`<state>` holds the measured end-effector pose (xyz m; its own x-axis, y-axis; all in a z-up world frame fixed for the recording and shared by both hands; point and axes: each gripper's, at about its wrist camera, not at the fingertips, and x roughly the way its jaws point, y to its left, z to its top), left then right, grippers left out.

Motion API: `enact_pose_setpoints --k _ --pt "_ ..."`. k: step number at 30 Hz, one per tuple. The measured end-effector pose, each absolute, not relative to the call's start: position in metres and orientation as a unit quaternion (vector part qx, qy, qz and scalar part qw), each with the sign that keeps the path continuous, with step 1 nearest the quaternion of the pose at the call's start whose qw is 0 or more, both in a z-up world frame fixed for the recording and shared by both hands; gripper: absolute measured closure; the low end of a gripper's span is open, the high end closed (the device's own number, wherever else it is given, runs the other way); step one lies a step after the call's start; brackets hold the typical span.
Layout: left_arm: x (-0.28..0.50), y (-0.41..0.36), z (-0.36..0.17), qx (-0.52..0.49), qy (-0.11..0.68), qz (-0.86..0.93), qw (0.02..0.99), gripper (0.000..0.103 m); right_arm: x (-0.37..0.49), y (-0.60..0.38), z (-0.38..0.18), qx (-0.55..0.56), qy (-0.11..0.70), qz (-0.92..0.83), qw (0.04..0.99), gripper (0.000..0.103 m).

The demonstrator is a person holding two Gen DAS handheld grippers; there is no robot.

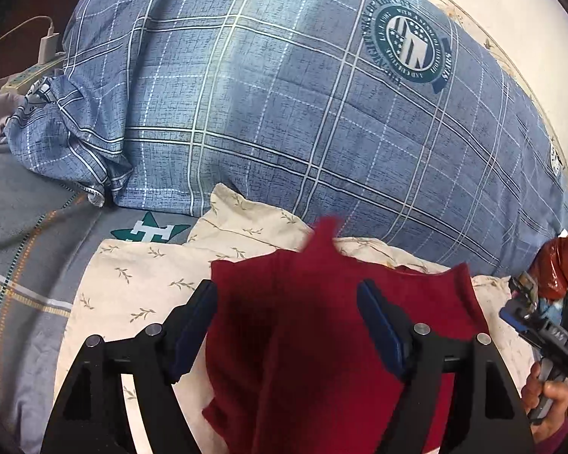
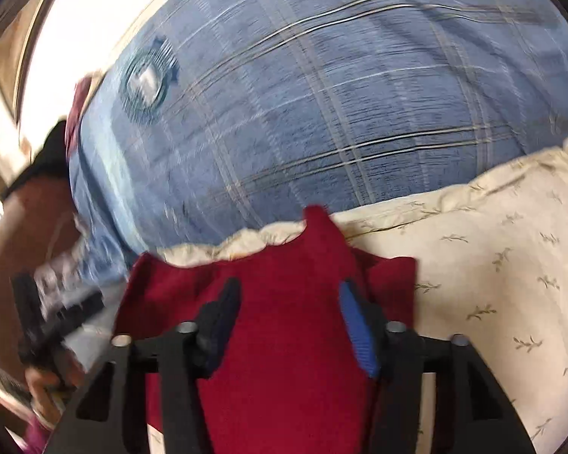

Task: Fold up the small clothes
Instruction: 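Fold the hem over toward the collar and open both tools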

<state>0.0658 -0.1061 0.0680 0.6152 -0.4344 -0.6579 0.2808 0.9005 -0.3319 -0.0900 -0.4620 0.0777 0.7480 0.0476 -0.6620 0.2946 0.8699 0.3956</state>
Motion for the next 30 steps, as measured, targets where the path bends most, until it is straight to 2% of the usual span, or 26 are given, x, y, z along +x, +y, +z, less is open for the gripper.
enact_pose_setpoints --k 2,10,13,16,19,22,30 --pt "0.068 -0.113 0.062 -0.089 0.399 -0.201 0.89 0.028 -0.073 -0.452 0.069 0.226 0.373 -0.062 0.898 0.065" --pt "0.122 -0.135 0.012 -0.032 0.461 -0.122 0.878 0.029 -0.011 -0.471 0.03 0.184 0.42 -0.158 0.874 0.065" --pt "0.139 -0.133 -0.003 -0.024 0.471 -0.1 0.876 0.027 -0.004 -0.487 0.01 0.209 0.439 -0.168 0.857 0.064" --pt "0.143 -0.135 -0.009 -0.028 0.47 -0.098 0.877 0.026 -0.008 -0.485 0.013 0.201 0.431 -0.169 0.863 0.064" --pt "0.134 -0.133 -0.003 -0.017 0.46 -0.099 0.882 0.029 -0.023 -0.478 0.029 0.204 0.424 -0.165 0.867 0.063" --pt "0.115 -0.128 0.009 -0.007 0.447 -0.111 0.888 0.029 -0.051 -0.461 0.051 0.192 0.412 -0.149 0.878 0.052" --pt "0.04 -0.106 0.037 0.025 0.414 -0.127 0.901 0.029 -0.121 -0.413 0.069 0.144 0.42 -0.123 0.887 0.052"
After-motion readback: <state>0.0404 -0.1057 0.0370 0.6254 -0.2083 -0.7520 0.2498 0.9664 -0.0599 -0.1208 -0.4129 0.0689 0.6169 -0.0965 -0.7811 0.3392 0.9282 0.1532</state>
